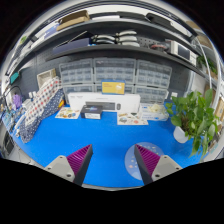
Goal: Arrange mouse
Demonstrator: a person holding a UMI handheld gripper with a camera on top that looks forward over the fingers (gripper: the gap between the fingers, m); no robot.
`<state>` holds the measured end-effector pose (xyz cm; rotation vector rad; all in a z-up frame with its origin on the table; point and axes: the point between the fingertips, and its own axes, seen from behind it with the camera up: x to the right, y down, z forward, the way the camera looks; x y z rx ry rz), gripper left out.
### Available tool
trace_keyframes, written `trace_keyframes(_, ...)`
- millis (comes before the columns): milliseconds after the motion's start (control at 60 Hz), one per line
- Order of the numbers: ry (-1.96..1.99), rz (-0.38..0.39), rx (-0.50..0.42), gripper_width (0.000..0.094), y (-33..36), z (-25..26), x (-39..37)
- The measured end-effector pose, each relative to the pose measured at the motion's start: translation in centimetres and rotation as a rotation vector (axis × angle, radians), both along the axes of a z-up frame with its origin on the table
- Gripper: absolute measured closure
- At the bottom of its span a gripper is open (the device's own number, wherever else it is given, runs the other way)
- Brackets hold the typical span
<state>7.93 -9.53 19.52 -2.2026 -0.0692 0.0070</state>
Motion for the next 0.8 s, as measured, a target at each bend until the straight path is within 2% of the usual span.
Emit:
trace_keyframes(183,0.006,0.003,0.016,0.0075,-2.4,1.4,-6.2)
trace_keyframes(317,0.009,-0.028,0.018,0.0074,-4.0,1.3,-8.8)
trace_keyframes(800,0.021,-0.048,0.024,0.0076,-6.1,1.5,-14.0)
